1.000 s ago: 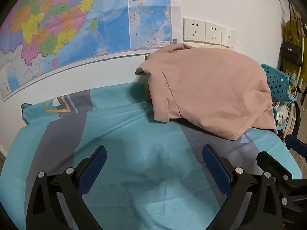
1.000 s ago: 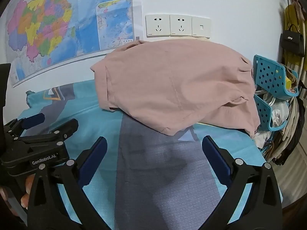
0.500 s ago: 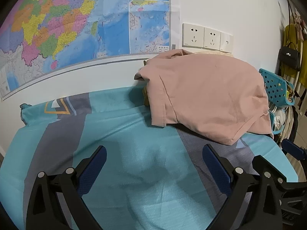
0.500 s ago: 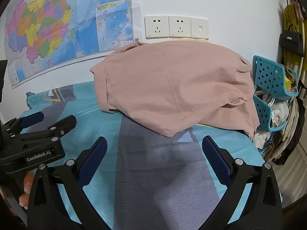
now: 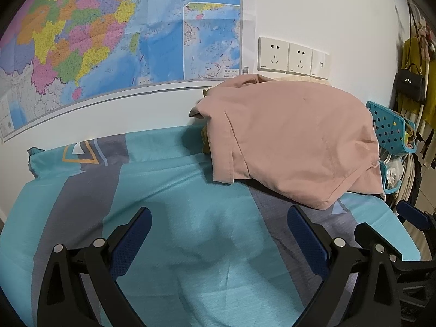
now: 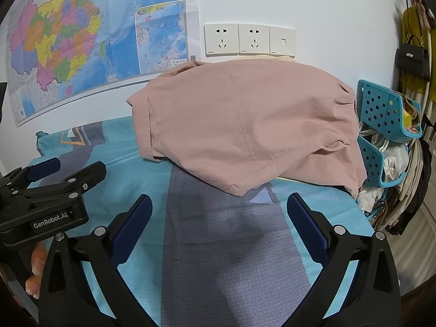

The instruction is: Fold large clothes

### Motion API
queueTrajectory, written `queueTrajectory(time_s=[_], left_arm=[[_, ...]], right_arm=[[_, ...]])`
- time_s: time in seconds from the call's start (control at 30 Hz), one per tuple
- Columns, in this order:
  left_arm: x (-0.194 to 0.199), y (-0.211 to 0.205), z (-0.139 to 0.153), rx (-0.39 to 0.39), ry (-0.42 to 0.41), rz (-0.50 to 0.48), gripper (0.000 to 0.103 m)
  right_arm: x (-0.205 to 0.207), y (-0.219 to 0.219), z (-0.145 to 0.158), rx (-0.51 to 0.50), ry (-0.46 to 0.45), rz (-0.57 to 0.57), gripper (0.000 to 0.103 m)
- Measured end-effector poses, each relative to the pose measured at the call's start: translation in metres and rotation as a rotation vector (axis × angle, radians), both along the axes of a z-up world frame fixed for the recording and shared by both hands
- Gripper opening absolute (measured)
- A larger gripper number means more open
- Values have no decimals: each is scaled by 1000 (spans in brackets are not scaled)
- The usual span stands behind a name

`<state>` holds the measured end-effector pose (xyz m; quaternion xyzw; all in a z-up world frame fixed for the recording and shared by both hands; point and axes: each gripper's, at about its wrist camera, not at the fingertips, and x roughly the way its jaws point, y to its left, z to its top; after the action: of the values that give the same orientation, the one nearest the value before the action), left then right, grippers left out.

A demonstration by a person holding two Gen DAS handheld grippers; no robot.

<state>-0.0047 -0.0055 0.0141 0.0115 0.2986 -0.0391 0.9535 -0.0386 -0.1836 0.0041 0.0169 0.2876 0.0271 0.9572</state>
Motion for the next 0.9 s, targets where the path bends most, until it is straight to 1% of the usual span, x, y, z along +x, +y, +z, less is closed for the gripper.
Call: queueTrajectory(time_s=[0.9], left_arm=[[-1, 0, 1, -6, -1, -1, 96]], right_arm=[[1, 1, 3, -5, -6, 2, 98]])
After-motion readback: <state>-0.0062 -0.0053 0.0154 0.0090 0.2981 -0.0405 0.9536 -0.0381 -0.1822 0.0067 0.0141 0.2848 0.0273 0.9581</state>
